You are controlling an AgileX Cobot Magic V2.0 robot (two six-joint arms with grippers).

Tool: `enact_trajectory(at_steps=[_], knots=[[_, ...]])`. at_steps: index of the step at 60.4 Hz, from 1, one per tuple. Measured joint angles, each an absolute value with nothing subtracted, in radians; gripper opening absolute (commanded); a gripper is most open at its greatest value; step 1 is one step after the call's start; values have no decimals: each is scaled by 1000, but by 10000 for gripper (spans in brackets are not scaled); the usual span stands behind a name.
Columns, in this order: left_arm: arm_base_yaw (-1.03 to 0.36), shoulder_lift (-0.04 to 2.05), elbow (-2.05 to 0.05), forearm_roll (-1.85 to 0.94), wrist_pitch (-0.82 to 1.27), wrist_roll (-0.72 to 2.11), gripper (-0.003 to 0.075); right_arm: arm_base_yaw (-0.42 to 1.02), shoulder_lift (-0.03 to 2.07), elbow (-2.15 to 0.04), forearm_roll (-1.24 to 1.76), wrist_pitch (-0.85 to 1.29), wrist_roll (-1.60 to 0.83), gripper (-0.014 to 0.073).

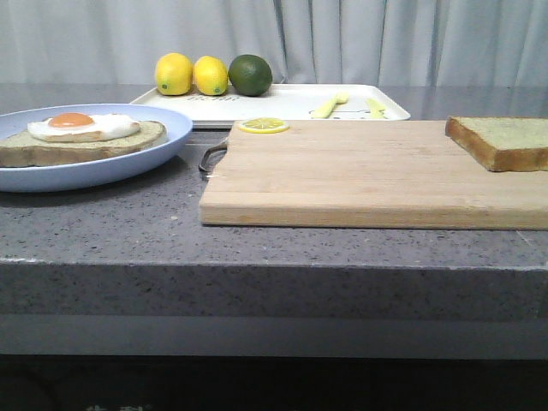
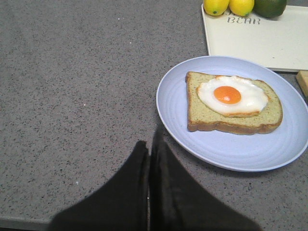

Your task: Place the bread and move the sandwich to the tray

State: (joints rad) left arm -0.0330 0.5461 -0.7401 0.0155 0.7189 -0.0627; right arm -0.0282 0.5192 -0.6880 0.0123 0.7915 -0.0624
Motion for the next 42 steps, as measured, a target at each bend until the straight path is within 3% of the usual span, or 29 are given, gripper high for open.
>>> enact_trajectory(at_steps=[3,8,14,17,22,42], knots=[[-33,546,-740,15,719,-63,8,-28,519,-688,12,792,-62,73],[-33,546,-740,15,719,-63,106,-28,519,-688,12,794,-62,261],[-33,546,-740,13,712,-63,292,-28,519,-688,12,794,-62,475],[-33,546,-740,13,707,-63,383,-28,519,-688,12,794,-62,538],[-33,546,-740,13,703,-63,473,-28,519,-688,12,794,-62,570],[-33,546,-740,13,694,-63,474,-28,521,-688,36,815,-62,570]])
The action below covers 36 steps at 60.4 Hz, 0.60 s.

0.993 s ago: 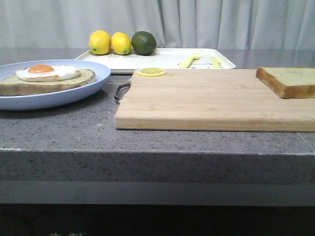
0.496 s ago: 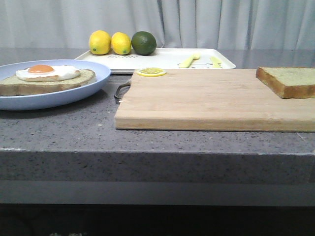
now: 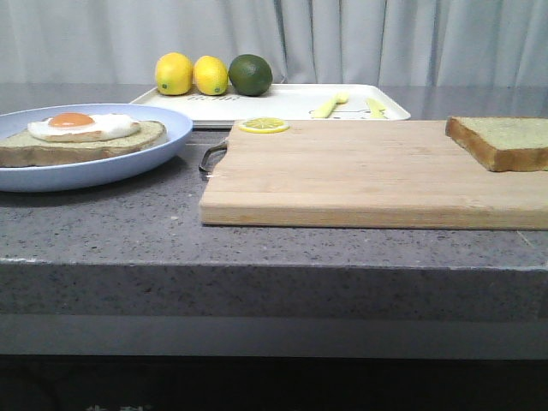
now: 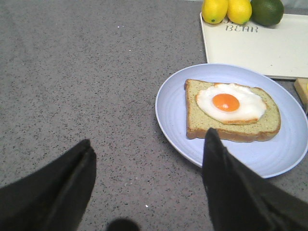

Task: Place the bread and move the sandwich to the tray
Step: 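Grasp the bread slice edge with the right gripper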

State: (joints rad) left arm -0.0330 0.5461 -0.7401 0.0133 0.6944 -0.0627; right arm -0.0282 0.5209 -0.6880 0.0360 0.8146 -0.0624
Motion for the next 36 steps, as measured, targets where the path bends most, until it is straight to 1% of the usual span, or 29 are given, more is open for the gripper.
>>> enact_trajectory(at_steps=[12,27,36], knots=[[-33,546,-740,13,694,-63,474,-28,591,-768,98,928,-62,570],[-33,546,-740,11,694,-63,474,-28,797,-951,117,1157,-79,570],[-33,546,-740,0,694,-63,474,-30,919,-1045,117,1236,-115,570]])
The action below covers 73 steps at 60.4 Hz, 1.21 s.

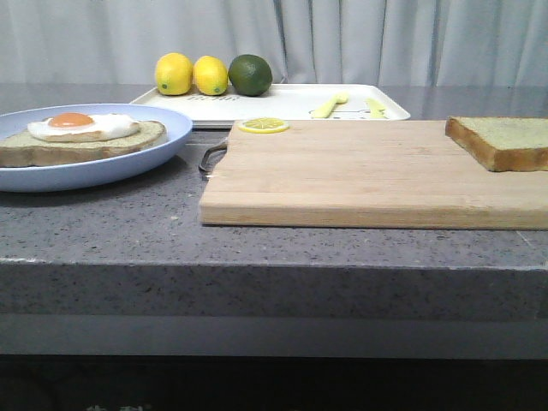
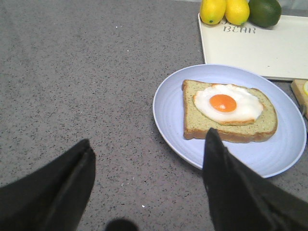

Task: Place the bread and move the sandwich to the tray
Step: 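Grasp the bread slice edge with the right gripper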

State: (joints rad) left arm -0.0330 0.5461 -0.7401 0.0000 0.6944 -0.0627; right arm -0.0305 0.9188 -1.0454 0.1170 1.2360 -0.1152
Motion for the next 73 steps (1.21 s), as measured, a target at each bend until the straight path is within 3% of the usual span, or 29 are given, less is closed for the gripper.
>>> enact_trajectory(at_steps=[14,30,40,73], knots=[[-50,546,-740,0,694,-63,474,-151,1055,-1110,146,1243,-157,570],[-140,546,-740,0,694,-63,474,-506,1210,-1113,475,1245,-363,570],[-154,546,-740,0,694,-63,474,-648,1344,-1113,692,1233,-516,570],[-154,546,-740,0,692,-63,474,-668,1612,-1113,957,1207,-749,570]])
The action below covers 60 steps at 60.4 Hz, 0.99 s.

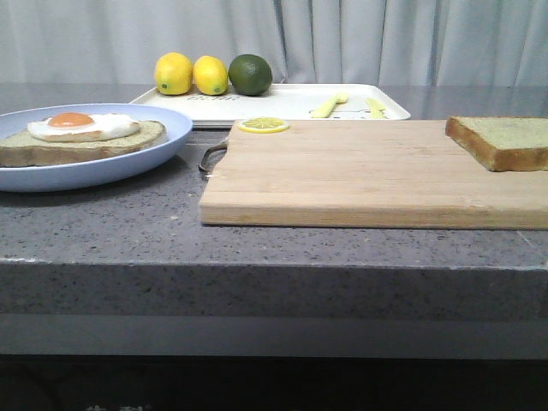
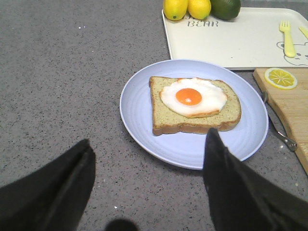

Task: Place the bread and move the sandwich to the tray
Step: 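Grasp the bread slice edge with the right gripper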

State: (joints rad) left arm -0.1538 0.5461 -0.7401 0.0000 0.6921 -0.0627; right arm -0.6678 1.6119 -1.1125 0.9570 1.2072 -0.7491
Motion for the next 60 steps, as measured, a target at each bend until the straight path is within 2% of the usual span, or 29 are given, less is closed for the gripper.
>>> enact_trajectory(at_steps=[44,50,60], knots=[[-154,546,-740,0,690,-63,474,-598,1772,-1121,1058,1194,-833,561],[-154,546,-740,0,690,-63,474,-596,1773,-1121,1065,1194,-835,507],[-154,546,-740,0,690,-63,474,-596,1774,-1121,1065,1190,-835,320]])
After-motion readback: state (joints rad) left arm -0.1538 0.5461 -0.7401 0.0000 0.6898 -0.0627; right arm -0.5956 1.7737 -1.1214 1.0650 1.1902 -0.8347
